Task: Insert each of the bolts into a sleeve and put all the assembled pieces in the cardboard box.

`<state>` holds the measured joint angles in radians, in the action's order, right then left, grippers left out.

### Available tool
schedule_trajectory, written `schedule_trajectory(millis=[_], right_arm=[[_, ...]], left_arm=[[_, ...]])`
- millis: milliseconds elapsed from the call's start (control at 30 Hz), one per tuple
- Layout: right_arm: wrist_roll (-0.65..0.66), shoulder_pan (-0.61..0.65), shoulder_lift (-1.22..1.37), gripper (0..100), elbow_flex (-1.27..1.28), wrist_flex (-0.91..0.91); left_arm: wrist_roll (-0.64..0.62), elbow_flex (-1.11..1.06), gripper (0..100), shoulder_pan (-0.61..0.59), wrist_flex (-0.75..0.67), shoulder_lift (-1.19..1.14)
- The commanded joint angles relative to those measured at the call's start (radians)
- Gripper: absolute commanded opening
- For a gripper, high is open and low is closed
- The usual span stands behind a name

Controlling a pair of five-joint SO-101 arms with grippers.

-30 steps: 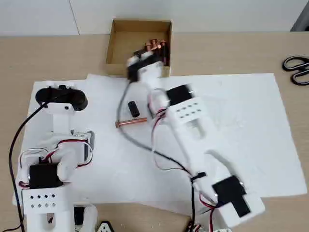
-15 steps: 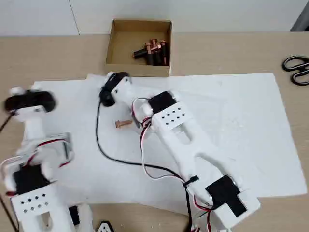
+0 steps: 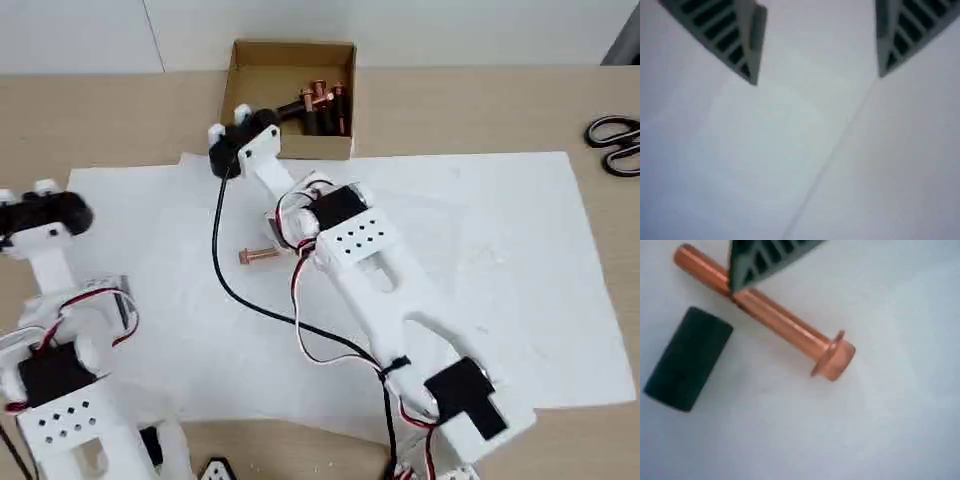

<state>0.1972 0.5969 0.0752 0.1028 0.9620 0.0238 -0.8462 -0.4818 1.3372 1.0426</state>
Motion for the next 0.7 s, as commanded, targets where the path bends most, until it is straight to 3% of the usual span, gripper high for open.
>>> schedule_trajectory(millis=[0, 367, 667], right_arm=[[-0.057, -0.002, 0.062, 13.9, -0.074, -0.036], [-0.117, 0.004, 0.400, 13.6, -0.430, 0.067], [-0.126, 0.004, 0.530, 13.6, -0.542, 0.120]], left_arm=[[-0.002, -0.007, 15, 0.014, -0.025, 0.014], [-0.002, -0.045, 15, 0.011, -0.026, 0.014], [-0.002, -0.045, 15, 0.014, -0.028, 0.014]])
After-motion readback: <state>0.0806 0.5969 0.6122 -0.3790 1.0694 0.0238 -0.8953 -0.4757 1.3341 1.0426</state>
